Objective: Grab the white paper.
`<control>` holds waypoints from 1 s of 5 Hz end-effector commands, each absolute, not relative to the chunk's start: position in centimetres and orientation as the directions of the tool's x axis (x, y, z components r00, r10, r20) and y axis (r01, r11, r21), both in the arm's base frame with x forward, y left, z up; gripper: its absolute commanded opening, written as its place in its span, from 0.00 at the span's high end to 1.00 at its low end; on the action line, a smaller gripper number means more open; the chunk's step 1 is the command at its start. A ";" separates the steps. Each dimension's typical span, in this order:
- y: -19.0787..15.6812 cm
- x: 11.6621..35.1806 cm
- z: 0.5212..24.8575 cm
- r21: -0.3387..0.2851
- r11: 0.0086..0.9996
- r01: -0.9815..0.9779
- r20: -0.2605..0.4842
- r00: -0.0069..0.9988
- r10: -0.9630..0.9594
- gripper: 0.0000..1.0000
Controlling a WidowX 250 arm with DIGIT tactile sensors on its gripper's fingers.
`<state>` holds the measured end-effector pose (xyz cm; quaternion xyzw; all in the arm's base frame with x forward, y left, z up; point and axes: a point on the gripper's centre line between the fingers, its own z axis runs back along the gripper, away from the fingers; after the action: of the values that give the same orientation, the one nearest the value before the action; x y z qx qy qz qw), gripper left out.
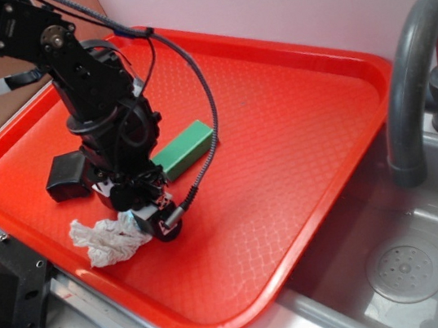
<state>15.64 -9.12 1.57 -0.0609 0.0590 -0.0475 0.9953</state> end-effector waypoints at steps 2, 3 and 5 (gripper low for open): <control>-9.3 16.2 3.5 -0.095 0.991 0.096 -0.069 0.992 -0.102 1.00; -8.3 17.6 8.1 -0.042 0.997 0.066 -0.033 0.997 -0.067 1.00; -4.0 18.8 18.2 -0.133 0.991 0.033 0.131 0.991 -0.015 1.00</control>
<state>18.86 -4.24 17.02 -0.0649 -0.0378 -0.0078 0.9971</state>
